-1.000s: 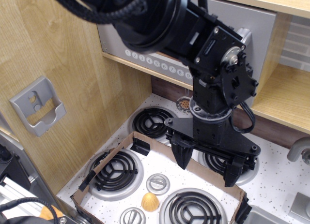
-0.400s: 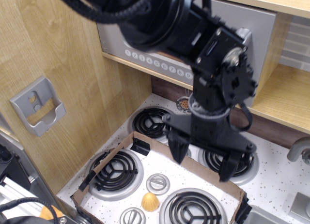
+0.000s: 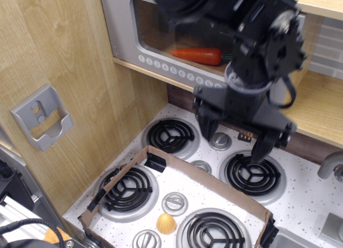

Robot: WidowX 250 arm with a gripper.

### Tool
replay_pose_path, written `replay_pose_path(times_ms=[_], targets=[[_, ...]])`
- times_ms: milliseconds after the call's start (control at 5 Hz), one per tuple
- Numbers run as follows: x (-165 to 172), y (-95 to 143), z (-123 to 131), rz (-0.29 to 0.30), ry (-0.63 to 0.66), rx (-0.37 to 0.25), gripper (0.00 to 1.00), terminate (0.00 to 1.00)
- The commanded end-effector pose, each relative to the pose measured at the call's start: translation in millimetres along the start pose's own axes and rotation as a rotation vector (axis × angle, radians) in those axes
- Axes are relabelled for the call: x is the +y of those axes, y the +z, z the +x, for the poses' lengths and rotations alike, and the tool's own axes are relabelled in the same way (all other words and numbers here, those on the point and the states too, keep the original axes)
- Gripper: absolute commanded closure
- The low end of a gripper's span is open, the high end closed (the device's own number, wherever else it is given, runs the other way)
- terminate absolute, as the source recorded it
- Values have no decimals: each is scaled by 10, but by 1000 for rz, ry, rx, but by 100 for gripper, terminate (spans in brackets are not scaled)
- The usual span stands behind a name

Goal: Open microwave

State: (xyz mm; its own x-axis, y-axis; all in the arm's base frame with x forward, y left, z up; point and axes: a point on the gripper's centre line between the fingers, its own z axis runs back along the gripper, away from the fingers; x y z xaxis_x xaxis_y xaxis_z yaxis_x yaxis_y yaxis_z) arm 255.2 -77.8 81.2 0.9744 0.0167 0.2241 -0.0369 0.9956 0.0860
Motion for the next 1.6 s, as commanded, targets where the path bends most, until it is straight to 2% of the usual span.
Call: replay_pose_path(times_ms=[0, 400, 600, 800, 1200, 1400], targets=[[115, 179, 500, -21, -19, -72, 0, 0], [254, 165, 737, -15, -38, -53, 0, 0], [325, 166, 865, -32, -49, -70, 0, 0], [337, 198, 957, -49, -55, -119, 0, 0], [322, 187, 1028, -131, -4, -237, 0, 0], [289, 164, 1027, -146, 12, -267, 100, 0]])
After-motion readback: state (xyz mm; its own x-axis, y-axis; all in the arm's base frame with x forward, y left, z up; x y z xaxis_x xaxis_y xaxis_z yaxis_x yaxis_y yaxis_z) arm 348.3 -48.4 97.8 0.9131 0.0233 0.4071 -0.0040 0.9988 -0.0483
